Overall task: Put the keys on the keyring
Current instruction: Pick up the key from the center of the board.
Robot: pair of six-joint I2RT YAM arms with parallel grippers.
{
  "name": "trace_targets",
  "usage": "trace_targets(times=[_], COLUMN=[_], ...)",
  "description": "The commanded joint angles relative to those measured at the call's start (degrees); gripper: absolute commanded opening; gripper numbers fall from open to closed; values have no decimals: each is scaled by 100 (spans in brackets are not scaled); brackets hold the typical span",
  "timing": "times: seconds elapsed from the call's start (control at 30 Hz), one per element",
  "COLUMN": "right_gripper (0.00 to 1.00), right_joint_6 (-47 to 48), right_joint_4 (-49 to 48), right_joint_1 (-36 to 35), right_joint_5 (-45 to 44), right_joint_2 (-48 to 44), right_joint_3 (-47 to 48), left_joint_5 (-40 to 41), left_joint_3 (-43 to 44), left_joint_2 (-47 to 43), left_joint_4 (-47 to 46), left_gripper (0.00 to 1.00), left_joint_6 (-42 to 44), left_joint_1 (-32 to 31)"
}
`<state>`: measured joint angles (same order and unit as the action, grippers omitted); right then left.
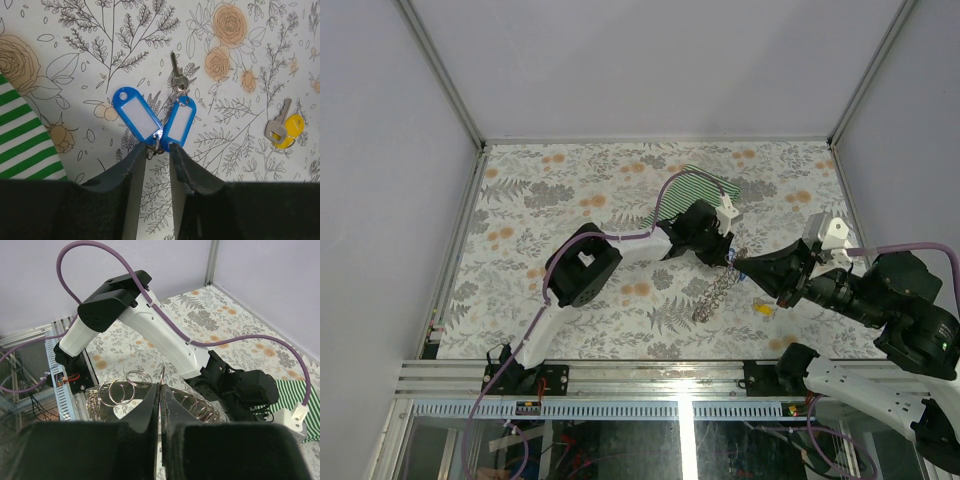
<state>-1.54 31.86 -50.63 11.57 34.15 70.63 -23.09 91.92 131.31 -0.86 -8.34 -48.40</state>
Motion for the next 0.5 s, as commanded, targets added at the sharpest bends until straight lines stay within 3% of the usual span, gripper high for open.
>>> trace_targets(times=[0.0, 0.23, 0.47], right_gripper=[1, 1, 0], right_joint_6=[-81, -93, -67], right_joint_4=[-444, -452, -462], right_joint_1=[-43, -38, -42], right_joint_5=[56, 43, -113], right_joint_2=[5, 5, -16], right_joint_3=[25, -3, -41], left_joint_5=[-22, -237, -307], left_joint_3=[124, -138, -761], left_joint_2=[126, -183, -942], left_joint_4=[-143, -291, -350], left_gripper=[23, 1, 0], left_joint_6=[34, 114, 485], left_joint_1=[56, 92, 138])
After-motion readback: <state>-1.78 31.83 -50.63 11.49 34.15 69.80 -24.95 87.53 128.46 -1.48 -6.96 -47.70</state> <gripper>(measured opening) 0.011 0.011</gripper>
